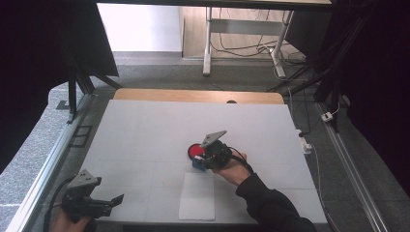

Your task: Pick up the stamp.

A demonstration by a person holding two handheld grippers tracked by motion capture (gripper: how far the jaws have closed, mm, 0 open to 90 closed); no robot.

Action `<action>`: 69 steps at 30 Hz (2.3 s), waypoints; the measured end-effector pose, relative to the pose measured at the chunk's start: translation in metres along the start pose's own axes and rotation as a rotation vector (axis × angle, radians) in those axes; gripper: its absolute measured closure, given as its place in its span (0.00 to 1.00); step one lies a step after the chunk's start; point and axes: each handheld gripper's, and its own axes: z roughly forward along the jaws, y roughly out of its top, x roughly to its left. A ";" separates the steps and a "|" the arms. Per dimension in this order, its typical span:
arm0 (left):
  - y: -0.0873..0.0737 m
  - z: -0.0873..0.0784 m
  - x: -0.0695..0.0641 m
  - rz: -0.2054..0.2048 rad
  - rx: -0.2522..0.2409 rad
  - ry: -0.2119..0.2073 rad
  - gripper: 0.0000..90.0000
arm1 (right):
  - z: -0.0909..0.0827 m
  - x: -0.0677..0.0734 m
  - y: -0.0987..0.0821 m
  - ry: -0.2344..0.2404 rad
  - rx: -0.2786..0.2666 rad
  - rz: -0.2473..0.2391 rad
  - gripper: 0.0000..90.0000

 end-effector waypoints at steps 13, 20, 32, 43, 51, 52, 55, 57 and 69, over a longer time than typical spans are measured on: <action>0.000 0.000 0.000 0.002 -0.004 -0.009 0.00 | -0.018 0.007 0.005 0.020 -0.054 -0.011 0.79; 0.000 -0.001 0.001 0.003 -0.005 -0.015 0.00 | -0.030 0.013 0.007 0.030 -0.086 -0.009 0.79; -0.001 -0.002 0.001 -0.002 -0.014 -0.020 0.00 | -0.051 0.022 0.004 0.052 -0.130 -0.013 0.79; 0.000 -0.001 0.002 -0.001 -0.011 -0.032 0.00 | -0.067 0.026 0.000 0.071 -0.183 0.024 0.79; 0.000 -0.001 0.002 0.004 -0.009 -0.038 0.00 | -0.080 0.033 -0.001 0.089 -0.214 -0.001 0.79; 0.000 -0.001 0.002 0.004 -0.009 -0.038 0.00 | -0.082 0.035 -0.001 0.092 -0.220 -0.008 0.79; 0.000 -0.001 0.002 0.006 -0.008 -0.039 0.00 | -0.087 0.038 -0.003 0.097 -0.228 -0.019 0.79; 0.000 -0.001 0.002 0.006 -0.007 -0.039 0.00 | -0.090 0.040 -0.005 0.101 -0.240 -0.013 0.79; 0.000 -0.001 0.002 0.006 -0.004 -0.040 0.00 | -0.109 0.044 -0.018 0.120 -0.296 0.021 0.79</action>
